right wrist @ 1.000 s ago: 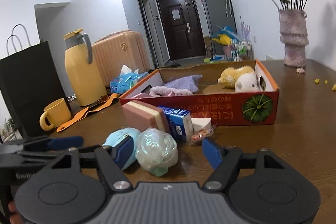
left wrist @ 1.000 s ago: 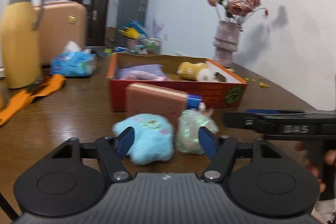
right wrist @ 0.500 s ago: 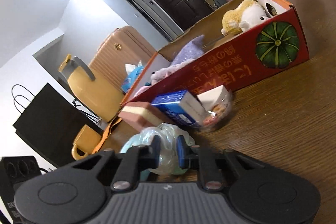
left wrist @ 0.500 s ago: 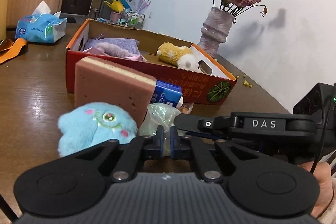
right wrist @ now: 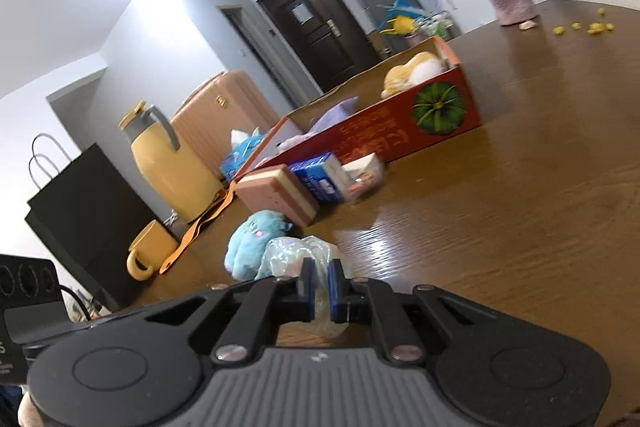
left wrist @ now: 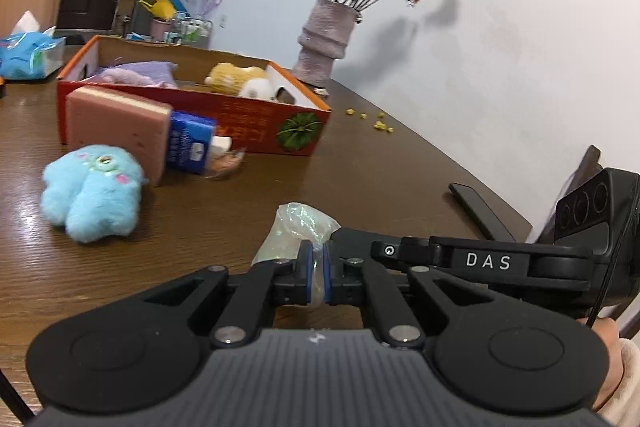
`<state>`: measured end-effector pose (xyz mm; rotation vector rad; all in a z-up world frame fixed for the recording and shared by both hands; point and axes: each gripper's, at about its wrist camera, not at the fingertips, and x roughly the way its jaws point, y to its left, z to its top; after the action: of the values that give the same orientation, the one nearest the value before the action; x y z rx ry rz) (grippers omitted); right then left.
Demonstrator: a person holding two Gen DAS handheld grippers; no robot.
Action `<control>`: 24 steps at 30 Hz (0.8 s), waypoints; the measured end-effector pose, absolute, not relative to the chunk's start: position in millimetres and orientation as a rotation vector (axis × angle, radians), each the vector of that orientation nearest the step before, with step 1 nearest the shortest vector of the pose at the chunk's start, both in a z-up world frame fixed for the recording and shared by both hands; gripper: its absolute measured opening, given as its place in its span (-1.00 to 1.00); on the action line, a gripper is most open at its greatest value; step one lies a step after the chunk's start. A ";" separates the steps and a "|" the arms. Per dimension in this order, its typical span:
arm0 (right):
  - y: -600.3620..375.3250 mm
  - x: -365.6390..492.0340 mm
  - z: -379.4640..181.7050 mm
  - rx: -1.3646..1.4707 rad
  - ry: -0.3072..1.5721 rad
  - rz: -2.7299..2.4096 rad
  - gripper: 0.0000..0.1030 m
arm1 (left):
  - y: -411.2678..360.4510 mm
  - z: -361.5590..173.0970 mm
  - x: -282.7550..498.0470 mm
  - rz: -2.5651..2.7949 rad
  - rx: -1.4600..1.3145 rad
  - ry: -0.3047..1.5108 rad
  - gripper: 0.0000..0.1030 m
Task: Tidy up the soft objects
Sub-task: 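Carry the clear bag over the orange box and open both grippers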
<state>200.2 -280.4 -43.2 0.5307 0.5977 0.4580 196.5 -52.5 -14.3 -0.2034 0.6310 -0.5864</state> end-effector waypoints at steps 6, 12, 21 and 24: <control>-298.9 216.3 -12.3 0.531 0.499 0.444 -0.89 | -64.3 21.9 228.9 -0.637 -0.200 0.540 -0.89; -323.8 315.3 29.5 0.577 0.450 0.422 -0.89 | -83.2 55.4 340.1 -0.635 -0.246 0.538 -0.89; -308.7 438.9 5.6 0.399 0.589 0.245 -0.87 | -113.5 -2.4 463.6 -0.596 -0.239 0.694 -0.85; -302.4 443.6 -7.6 0.370 0.593 0.199 -0.77 | -107.4 -19.1 462.4 -0.590 -0.246 0.718 -0.53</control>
<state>443.6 -302.4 -7.6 0.3696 0.5927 0.1992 462.4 -107.4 -19.1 -0.2455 0.7176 -0.5899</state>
